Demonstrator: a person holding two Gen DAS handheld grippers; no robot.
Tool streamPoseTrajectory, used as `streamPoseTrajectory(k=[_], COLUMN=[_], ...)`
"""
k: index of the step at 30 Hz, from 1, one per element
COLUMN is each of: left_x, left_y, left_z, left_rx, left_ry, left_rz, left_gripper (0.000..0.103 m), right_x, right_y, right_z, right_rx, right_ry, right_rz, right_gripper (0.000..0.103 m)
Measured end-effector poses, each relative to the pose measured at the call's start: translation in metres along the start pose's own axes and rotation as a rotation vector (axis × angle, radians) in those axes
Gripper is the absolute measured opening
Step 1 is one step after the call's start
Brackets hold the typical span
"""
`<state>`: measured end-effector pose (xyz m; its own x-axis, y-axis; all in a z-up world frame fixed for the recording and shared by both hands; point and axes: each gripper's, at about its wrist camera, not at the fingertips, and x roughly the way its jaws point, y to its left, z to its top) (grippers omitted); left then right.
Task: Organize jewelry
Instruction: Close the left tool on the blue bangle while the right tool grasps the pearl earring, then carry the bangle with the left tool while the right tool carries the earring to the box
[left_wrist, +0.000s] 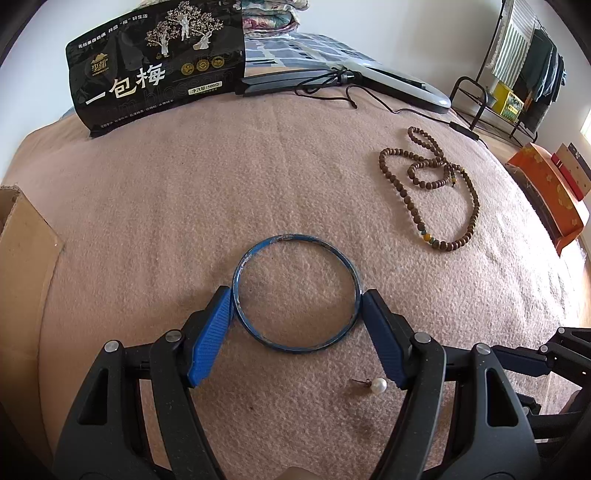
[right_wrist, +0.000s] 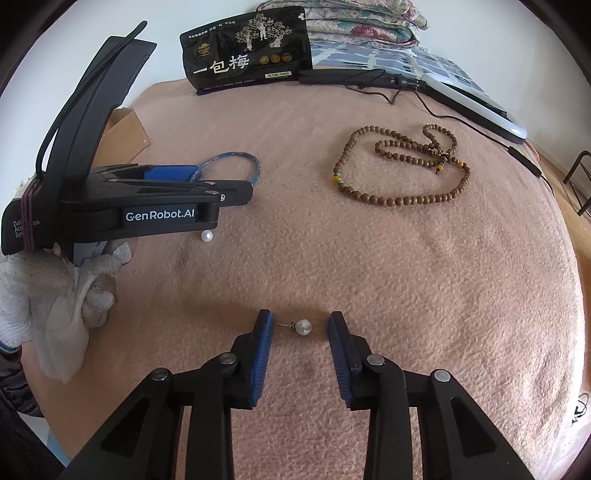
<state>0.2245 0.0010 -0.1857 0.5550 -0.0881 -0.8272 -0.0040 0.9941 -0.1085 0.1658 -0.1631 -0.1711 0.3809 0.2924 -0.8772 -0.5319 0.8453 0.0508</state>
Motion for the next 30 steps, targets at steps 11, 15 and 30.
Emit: streamPoseTrajectory(k=[11,15,30], left_x=[-0.002,-0.007,-0.038], left_y=[-0.002,-0.001,0.003], left_z=[0.0,0.0,0.006], left_rx=[0.006,0.002,0.0], left_ry=[-0.006,-0.011,-0.061], left_rz=[0.008,0.007,0.01], left_gripper=[0.073,0.073,0.073], right_x=[-0.003,-0.01,-0.03], right_y=[0.006,0.009,0.006], right_z=[0.003,0.006,0.017], right_rx=[-0.025,-0.038,-0.014], right_ry=[-0.011,-0.034,-0.099], right_rz=[-0.006,-0.012,-0.024], right_gripper=[0.015,0.015,0.015])
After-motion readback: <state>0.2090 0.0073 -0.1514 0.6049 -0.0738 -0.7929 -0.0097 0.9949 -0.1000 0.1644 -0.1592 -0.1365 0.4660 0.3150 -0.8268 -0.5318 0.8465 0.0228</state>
